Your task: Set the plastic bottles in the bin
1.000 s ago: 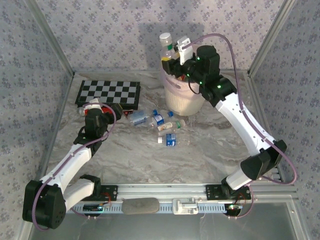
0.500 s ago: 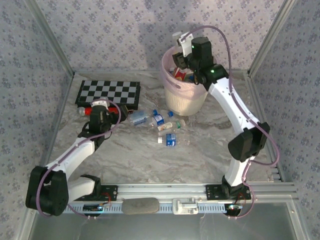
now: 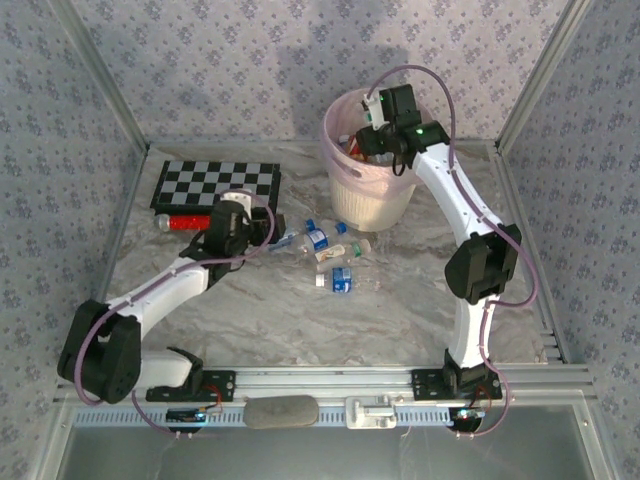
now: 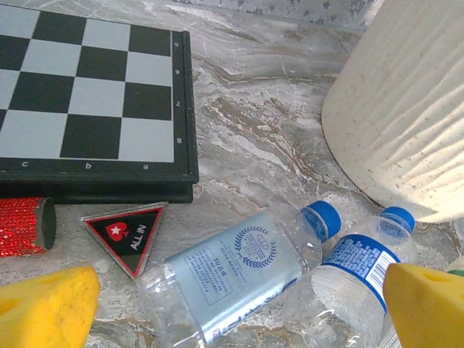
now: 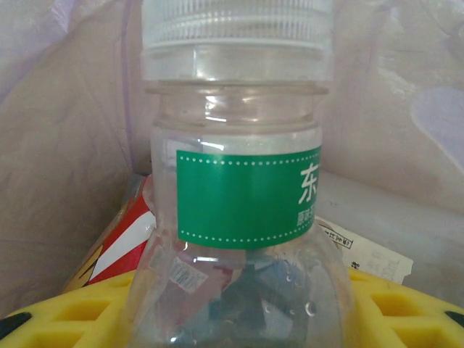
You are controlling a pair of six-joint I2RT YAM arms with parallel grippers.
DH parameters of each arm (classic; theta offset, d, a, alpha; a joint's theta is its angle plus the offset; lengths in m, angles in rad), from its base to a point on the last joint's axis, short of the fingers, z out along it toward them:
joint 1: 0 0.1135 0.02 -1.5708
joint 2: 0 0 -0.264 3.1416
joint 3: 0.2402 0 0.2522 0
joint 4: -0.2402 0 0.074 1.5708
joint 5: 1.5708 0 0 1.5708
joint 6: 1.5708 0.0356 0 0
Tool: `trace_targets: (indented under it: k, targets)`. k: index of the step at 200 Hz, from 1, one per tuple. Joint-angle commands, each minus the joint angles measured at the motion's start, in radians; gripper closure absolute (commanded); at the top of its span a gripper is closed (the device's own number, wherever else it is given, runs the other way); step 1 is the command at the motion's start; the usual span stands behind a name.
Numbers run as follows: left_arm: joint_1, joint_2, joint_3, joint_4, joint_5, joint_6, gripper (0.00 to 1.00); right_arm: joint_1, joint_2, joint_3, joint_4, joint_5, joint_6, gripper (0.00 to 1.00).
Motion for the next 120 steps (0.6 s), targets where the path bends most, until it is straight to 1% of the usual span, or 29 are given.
trace_targets:
  k: [1, 16, 29, 53, 84, 110, 120]
  targets:
    - [-0.022, 0.033, 0.055, -0.030, -0.040, 0.030, 0.00, -0.006, -0.001, 0.040, -0.016, -0.018, 0.031, 0.42]
    - [-0.036, 0.055, 0.075, -0.045, -0.054, 0.032, 0.00, -0.004, -0.005, 0.040, -0.013, -0.017, 0.033, 0.37]
    - [-0.044, 0.066, 0.081, -0.045, -0.057, 0.031, 0.00, -0.005, -0.011, 0.040, -0.008, -0.014, 0.039, 0.30]
    - [-0.046, 0.068, 0.074, -0.036, -0.060, 0.022, 0.00, -0.005, -0.031, 0.040, 0.013, -0.023, 0.049, 0.22]
    - [-0.046, 0.043, 0.058, -0.034, -0.077, 0.023, 0.00, -0.003, -0.073, 0.036, 0.040, -0.042, 0.067, 0.13]
    - [-0.045, 0.002, 0.023, -0.009, -0.105, 0.022, 0.00, 0.004, -0.126, 0.011, 0.068, -0.070, 0.079, 0.02]
    - [-0.040, -0.013, 0.014, -0.006, -0.120, 0.018, 0.00, 0.007, -0.149, -0.007, 0.080, -0.082, 0.080, 0.01]
